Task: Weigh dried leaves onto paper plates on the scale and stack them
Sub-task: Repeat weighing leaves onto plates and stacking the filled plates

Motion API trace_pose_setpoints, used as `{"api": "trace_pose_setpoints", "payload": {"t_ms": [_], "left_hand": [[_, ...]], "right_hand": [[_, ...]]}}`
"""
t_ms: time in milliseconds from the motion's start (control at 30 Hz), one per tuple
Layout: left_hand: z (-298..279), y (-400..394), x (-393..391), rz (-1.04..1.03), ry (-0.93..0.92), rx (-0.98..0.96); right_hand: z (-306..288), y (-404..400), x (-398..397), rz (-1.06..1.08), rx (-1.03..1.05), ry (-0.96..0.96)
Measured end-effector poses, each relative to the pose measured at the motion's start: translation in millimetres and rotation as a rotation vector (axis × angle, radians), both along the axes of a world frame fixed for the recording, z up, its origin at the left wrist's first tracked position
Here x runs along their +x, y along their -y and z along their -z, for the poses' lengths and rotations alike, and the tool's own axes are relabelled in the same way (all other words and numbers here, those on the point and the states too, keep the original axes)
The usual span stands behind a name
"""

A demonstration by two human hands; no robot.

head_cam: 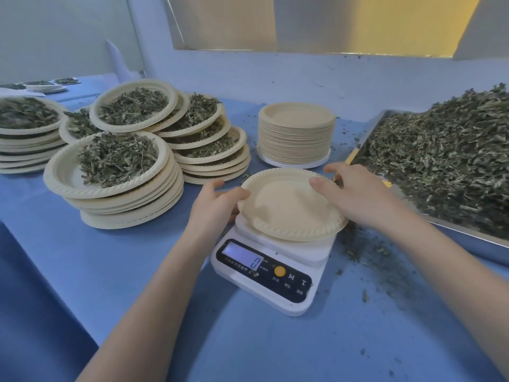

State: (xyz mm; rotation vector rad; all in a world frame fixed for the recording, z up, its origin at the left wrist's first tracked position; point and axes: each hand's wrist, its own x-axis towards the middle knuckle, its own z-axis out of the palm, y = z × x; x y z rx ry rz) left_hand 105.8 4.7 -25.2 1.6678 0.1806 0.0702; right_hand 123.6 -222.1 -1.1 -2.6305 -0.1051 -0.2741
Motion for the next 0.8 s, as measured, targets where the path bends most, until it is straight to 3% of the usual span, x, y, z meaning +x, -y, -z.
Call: {"api": "trace_pose_setpoints", "payload": {"t_ms": [200,300,400,600,800], "left_hand": [[-5,4,-3,-0.039,0.142,0.214],[-21,12,0,-0.033,0.337,0.455],[-47,44,10,0.113,0.486,0.686],[-75,148,40,0.454,0.467,0.763],[-70,240,85,0.76,0.299,0.899]], "right_hand": [[-1,3,2,-0.026,0.01,-0.002],[-2,4,2,-0.031,0.026,-0.014],[-10,4,1,-0.032,0.048,0.006],[-28,45,10,0.018,0.02,0.074],[-27,133,29,0.177,-0.084,-0.096]]}}
